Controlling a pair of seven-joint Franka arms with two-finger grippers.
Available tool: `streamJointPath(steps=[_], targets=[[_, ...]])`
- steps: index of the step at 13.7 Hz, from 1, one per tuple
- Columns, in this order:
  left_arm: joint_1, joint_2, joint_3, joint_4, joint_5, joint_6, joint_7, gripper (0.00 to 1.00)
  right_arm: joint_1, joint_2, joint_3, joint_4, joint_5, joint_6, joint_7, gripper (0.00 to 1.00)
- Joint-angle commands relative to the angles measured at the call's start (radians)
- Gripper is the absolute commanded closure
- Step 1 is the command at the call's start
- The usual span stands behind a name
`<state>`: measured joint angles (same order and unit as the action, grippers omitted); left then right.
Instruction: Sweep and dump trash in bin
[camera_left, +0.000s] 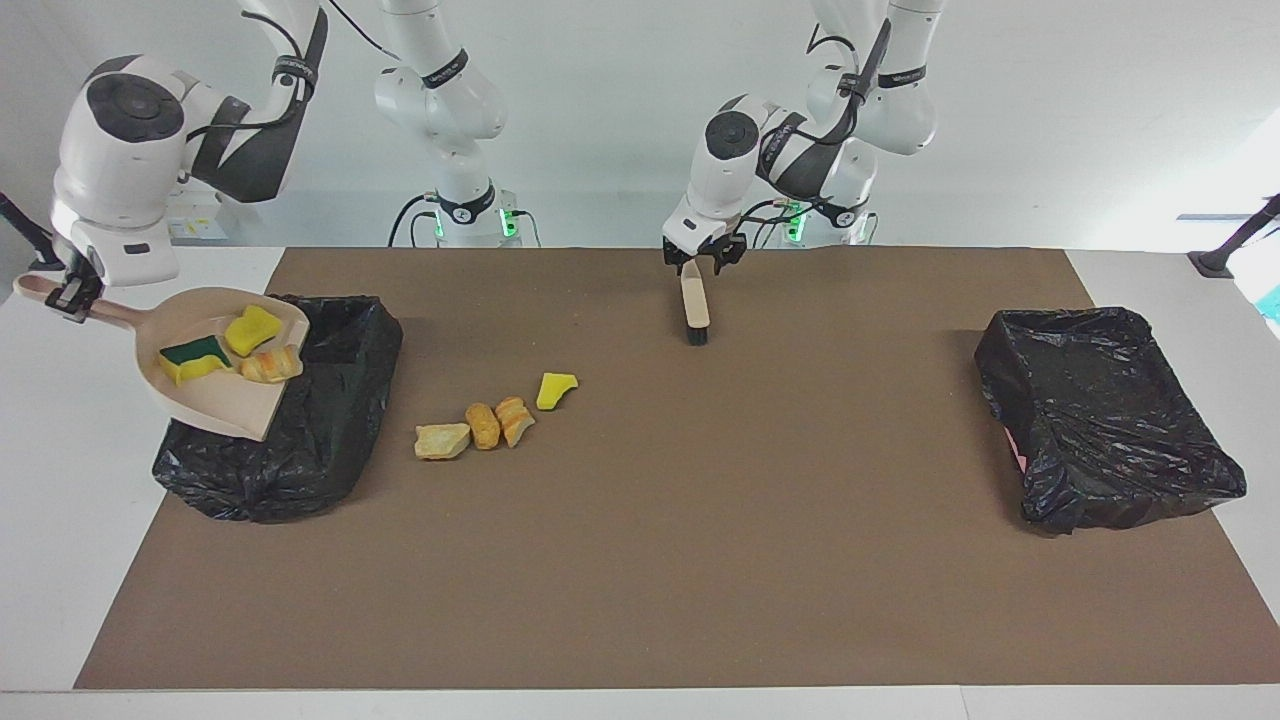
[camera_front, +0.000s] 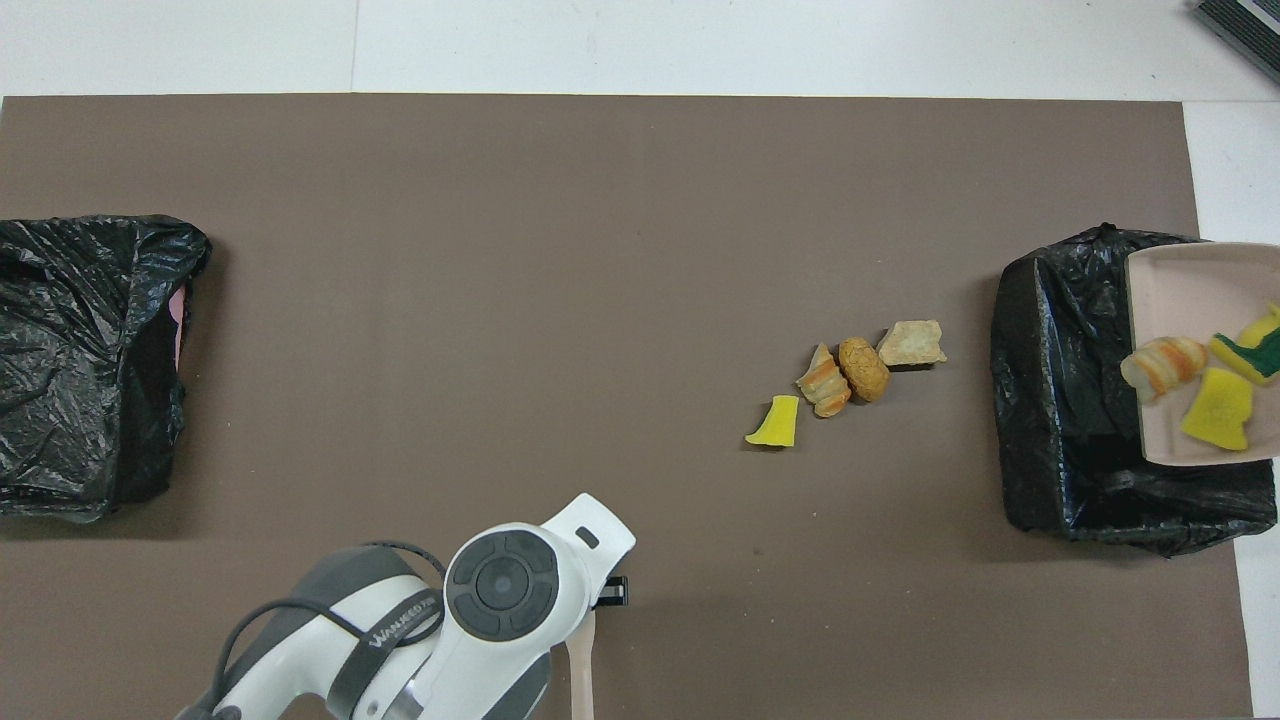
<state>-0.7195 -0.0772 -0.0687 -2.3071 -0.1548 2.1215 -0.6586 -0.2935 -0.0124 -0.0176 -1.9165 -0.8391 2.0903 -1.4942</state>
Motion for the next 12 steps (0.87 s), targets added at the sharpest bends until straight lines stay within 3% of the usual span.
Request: streamJointPath(steps=[1,5,8,12], targets=[[0.108,0.095,-0.01,0.194,0.104,-0.102,0.059,0.0,-0.004,-0.086,0.002,-0.111,-0.101,0.047,0.069,1.0],[0.268,0.096,-0.006,0.342,0.127,-0.173,0.241,0.0,0.027,-0.092,0.002,-0.114,-0.199,0.04,0.103,1.0],[0.383,0.082,-0.005,0.467,0.126,-0.348,0.359,0.0,0.06,-0.113,0.004,-0.137,-0.328,0.04,0.15,1.0],[0.497,0.044,-0.002,0.557,0.126,-0.459,0.476,0.0,0.079,-0.155,0.005,-0.19,-0.351,0.033,0.176,1.0]])
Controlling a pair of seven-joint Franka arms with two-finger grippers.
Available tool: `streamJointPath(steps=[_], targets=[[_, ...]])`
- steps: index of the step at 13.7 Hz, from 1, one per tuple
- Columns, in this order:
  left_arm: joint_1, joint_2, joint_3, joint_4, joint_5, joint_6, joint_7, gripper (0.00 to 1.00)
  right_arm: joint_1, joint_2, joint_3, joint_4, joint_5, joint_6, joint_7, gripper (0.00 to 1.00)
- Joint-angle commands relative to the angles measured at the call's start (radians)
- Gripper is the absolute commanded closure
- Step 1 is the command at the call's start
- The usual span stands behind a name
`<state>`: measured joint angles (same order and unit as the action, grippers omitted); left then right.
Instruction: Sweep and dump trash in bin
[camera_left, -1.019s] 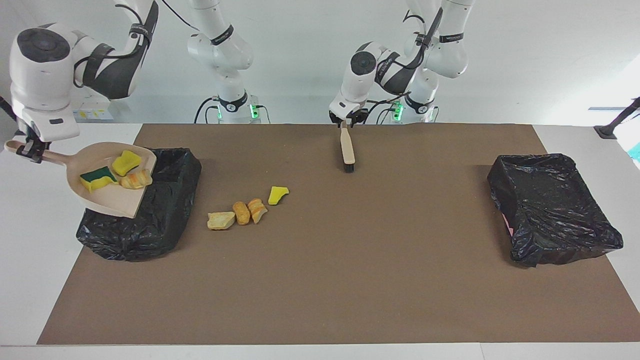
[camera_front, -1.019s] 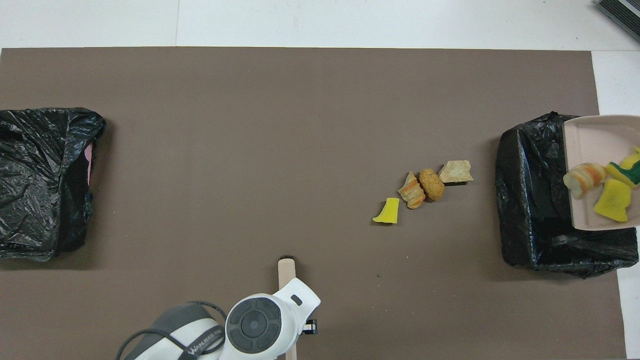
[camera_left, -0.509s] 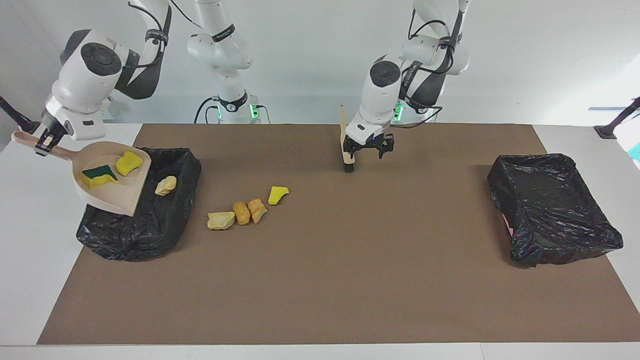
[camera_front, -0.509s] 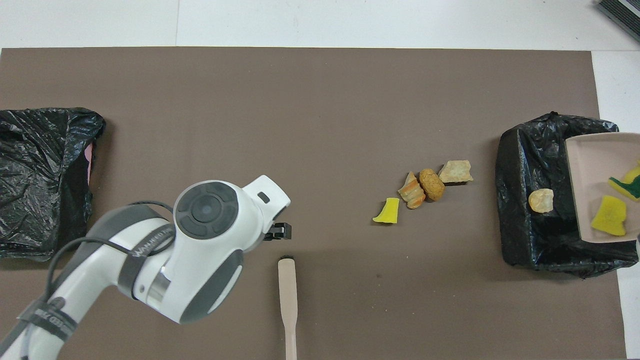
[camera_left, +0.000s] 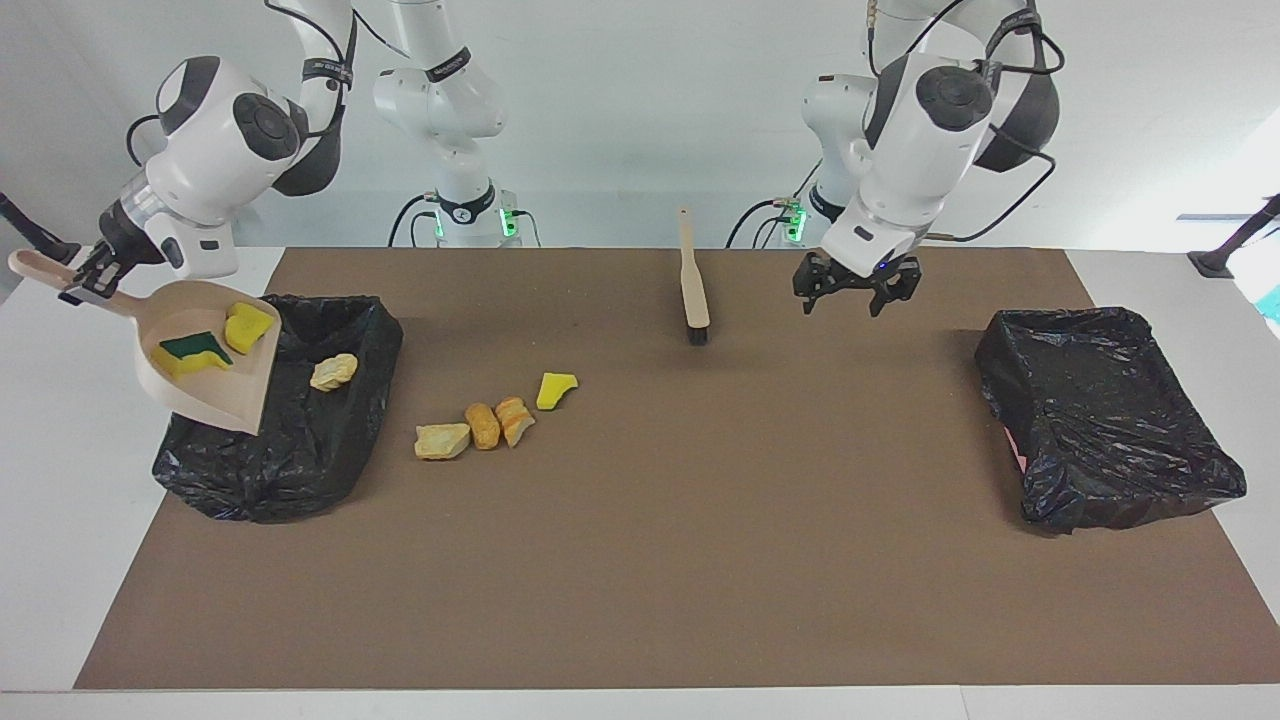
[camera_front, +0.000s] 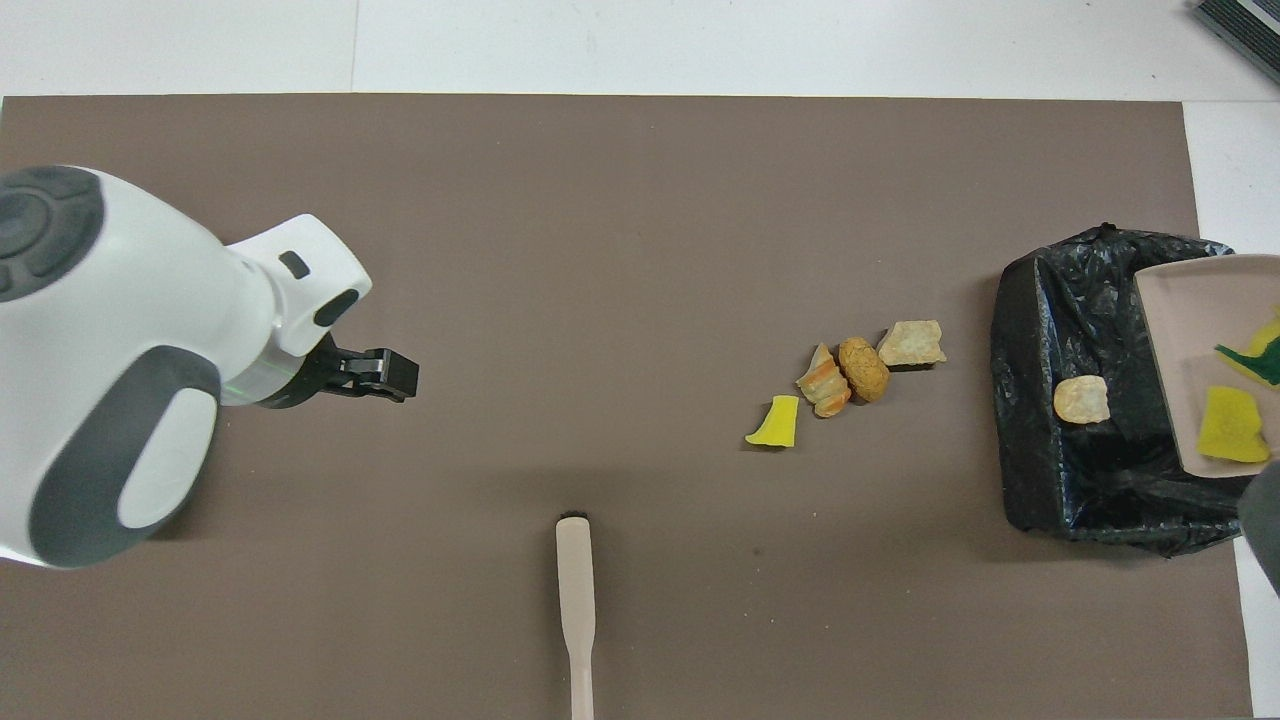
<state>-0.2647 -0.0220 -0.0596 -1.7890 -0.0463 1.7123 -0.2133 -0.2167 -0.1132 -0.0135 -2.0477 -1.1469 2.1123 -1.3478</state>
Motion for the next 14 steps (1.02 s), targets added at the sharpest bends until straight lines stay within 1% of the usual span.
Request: streamJointPath(steps=[1,3,5,6,8,10,12,14], targets=[[0.067,-0.018,-0.006,0.058,0.019,-0.062,0.035,0.0,0.002,-0.06,0.001,-0.066,-0.054,0.003,0.036,1.0],[0.11,-0.042,-0.005,0.089,0.02,-0.089,0.046,0.0,0.006,-0.071,0.001,-0.072,-0.077,-0.024,0.039,1.0],[0.163,-0.053,-0.005,0.12,0.025,-0.109,0.122,0.0,0.025,-0.075,0.004,-0.065,-0.132,-0.058,0.039,1.0],[0.183,-0.052,-0.006,0.156,0.026,-0.129,0.164,0.0,0.043,-0.078,0.006,-0.059,-0.177,-0.093,0.039,1.0],[0.202,-0.043,-0.008,0.216,0.04,-0.157,0.195,0.0,0.1,-0.092,0.007,-0.057,-0.218,-0.174,0.045,1.0],[0.203,-0.044,0.0,0.23,0.063,-0.169,0.203,0.0,0.172,-0.095,0.007,-0.055,-0.244,-0.257,0.059,1.0],[0.203,-0.042,0.009,0.24,0.066,-0.188,0.221,0.0,0.189,-0.098,0.007,-0.055,-0.249,-0.276,0.059,1.0],[0.205,-0.036,0.014,0.255,0.063,-0.201,0.223,0.0,0.174,-0.095,0.007,-0.049,-0.287,-0.264,0.076,1.0]])
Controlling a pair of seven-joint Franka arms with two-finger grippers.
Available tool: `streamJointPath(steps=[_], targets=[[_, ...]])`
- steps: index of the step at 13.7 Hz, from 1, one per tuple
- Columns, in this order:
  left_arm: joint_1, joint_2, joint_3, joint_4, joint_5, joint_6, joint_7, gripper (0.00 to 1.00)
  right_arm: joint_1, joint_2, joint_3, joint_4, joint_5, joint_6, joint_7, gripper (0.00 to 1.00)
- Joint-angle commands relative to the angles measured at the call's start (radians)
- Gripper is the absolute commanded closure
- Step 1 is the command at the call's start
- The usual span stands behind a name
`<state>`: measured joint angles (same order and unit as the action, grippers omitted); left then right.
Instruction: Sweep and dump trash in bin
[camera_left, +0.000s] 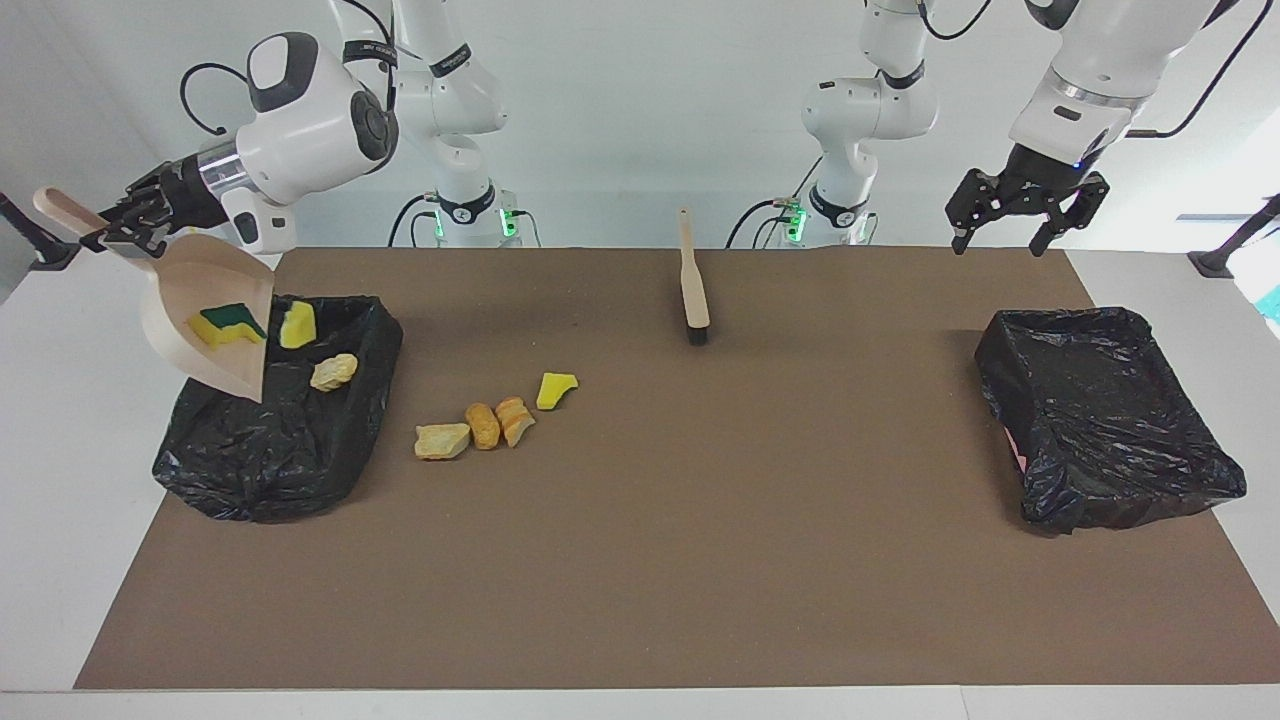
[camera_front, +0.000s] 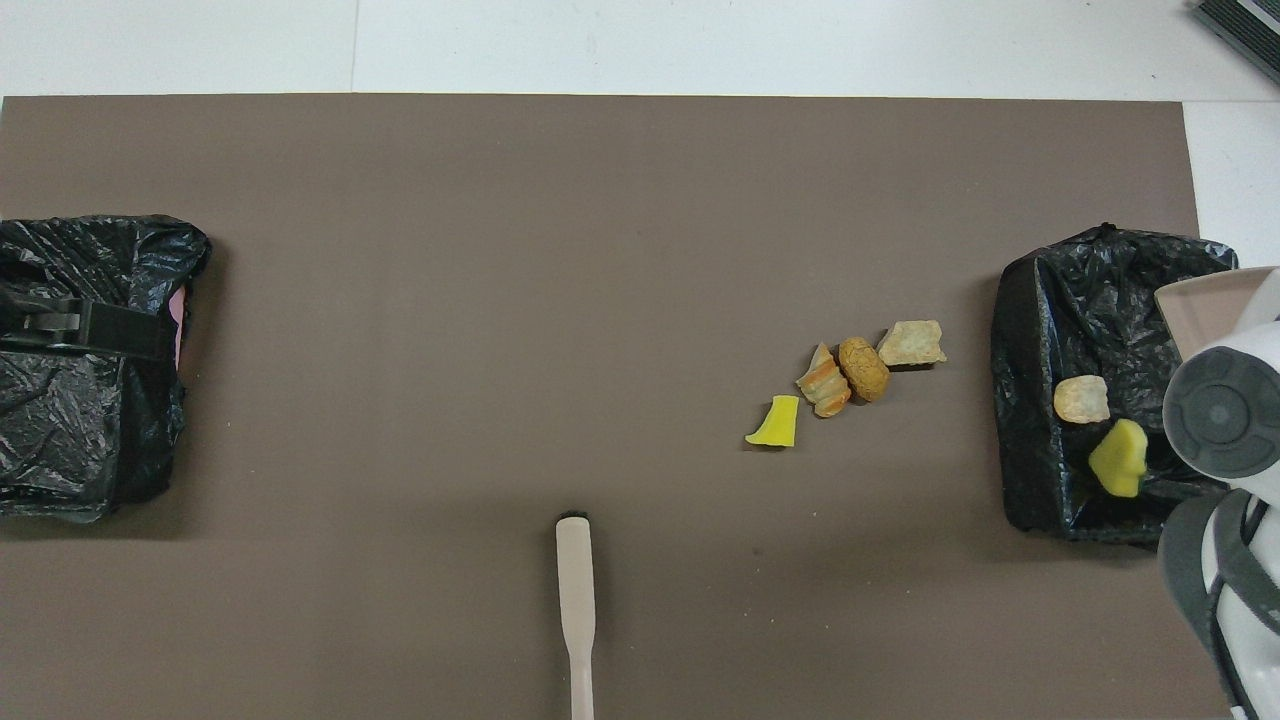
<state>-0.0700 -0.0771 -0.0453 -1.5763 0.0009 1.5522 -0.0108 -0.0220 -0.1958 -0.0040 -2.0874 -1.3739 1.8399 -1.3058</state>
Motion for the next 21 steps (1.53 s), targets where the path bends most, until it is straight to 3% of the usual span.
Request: streamJointPath(steps=[1,8,13,16,21], targets=[[0.009,0.022,0.008,0.062,0.011,-0.043,0.022,0.0,-0.026,-0.01,-0.005,-0.005,-0.062,0.012,0.043,1.0],[0.01,0.046,0.012,0.103,0.016,-0.084,0.025,0.0,-0.027,-0.008,-0.004,-0.007,0.091,0.025,0.057,1.0],[0.009,0.056,0.019,0.125,0.028,-0.104,0.126,0.0,-0.006,-0.011,0.01,0.091,0.442,-0.023,0.0,1.0],[0.009,0.046,0.019,0.117,0.03,-0.103,0.12,0.0,-0.007,-0.004,0.018,0.105,0.586,-0.047,0.017,1.0],[0.009,0.033,0.019,0.104,0.028,-0.104,0.118,0.0,-0.013,-0.007,0.018,0.101,0.818,-0.079,0.189,1.0]])
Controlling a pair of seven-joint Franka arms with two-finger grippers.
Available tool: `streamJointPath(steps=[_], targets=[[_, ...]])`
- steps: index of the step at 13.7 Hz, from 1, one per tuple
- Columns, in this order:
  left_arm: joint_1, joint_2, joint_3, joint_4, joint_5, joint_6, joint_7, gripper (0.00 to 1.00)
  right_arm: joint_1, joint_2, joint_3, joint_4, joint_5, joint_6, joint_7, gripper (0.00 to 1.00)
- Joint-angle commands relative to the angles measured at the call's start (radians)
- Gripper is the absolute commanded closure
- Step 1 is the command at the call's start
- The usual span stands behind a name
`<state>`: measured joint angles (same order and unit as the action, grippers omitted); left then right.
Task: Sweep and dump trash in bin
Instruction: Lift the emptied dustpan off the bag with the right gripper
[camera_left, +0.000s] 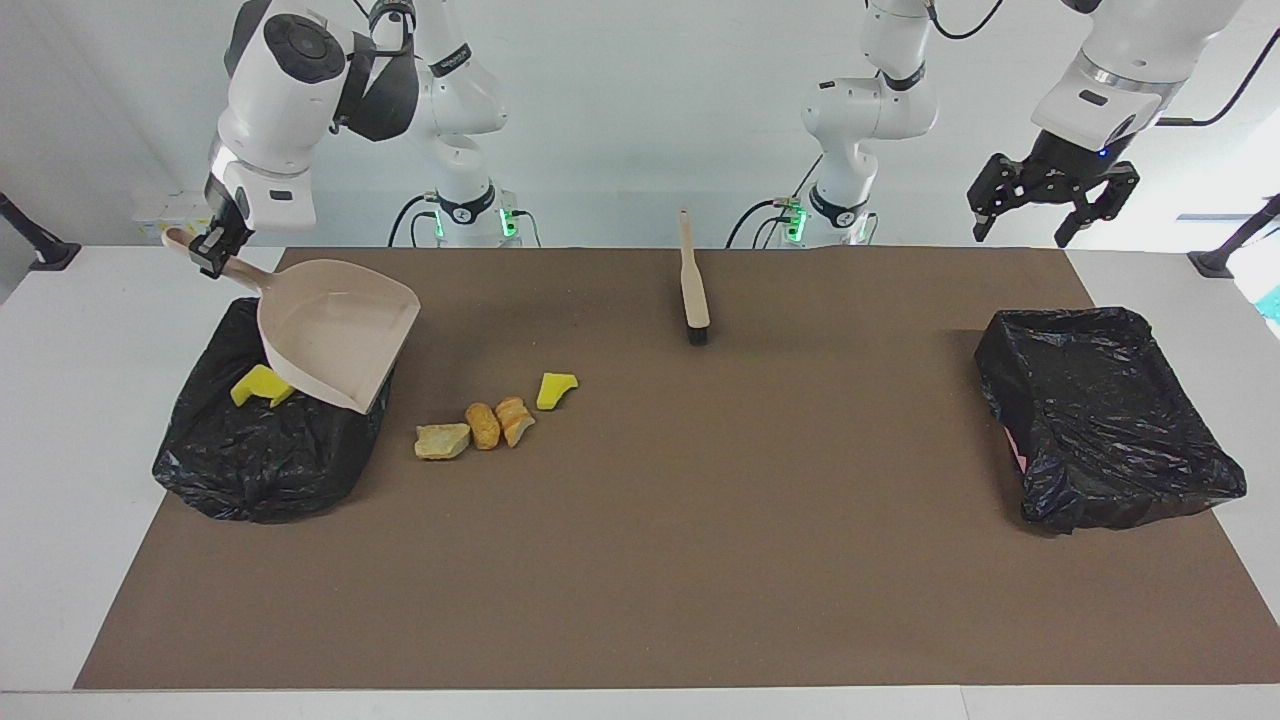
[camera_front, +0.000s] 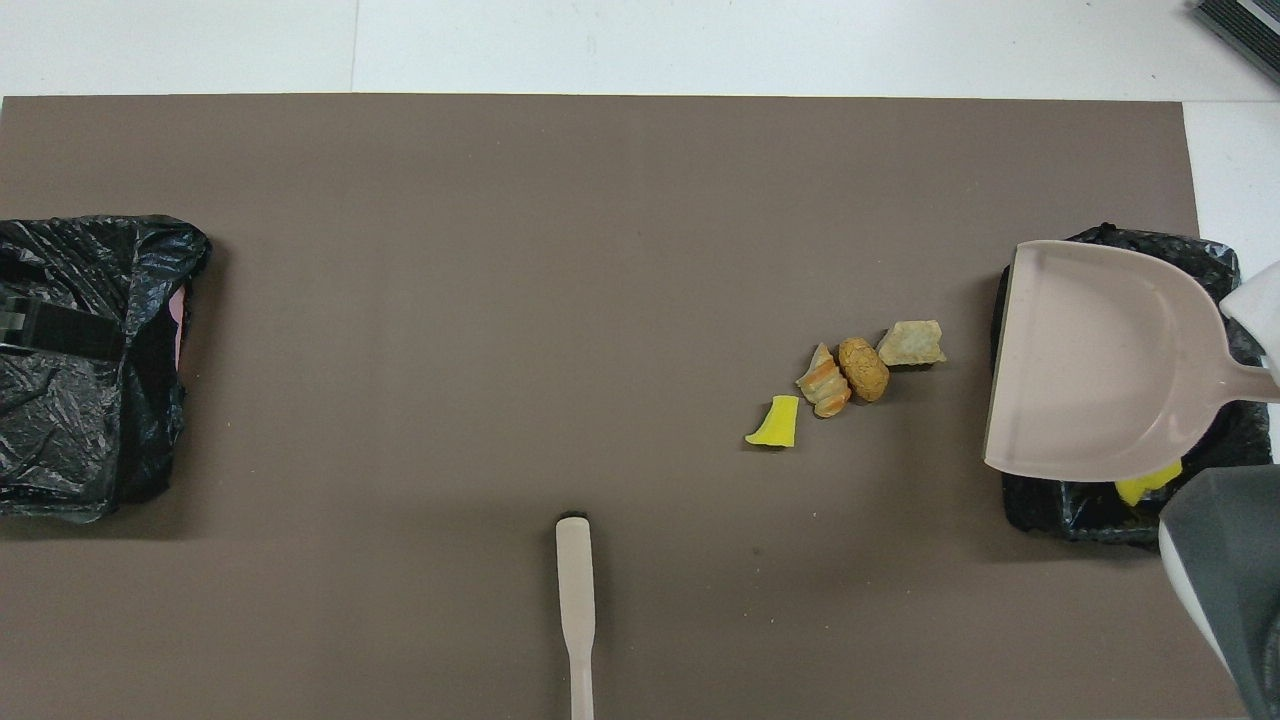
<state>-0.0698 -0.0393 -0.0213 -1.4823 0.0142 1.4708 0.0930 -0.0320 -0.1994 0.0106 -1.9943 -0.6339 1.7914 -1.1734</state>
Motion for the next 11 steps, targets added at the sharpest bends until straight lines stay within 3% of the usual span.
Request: streamJointPath(steps=[1,5,11], targets=[[0.008,-0.005,-0.005,0.01,0.015,-0.023,0.016,0.0,-0.008,-0.003,0.003,0.009,0.164,-0.049,0.113,1.0],[0.008,-0.005,-0.005,0.01,0.015,-0.023,0.014,0.0,0.004,-0.008,0.02,0.014,0.368,-0.147,0.461,1.0],[0.008,-0.005,-0.005,0.01,0.015,-0.023,0.014,0.0,0.01,-0.006,0.199,0.037,0.577,-0.221,0.947,1.0]])
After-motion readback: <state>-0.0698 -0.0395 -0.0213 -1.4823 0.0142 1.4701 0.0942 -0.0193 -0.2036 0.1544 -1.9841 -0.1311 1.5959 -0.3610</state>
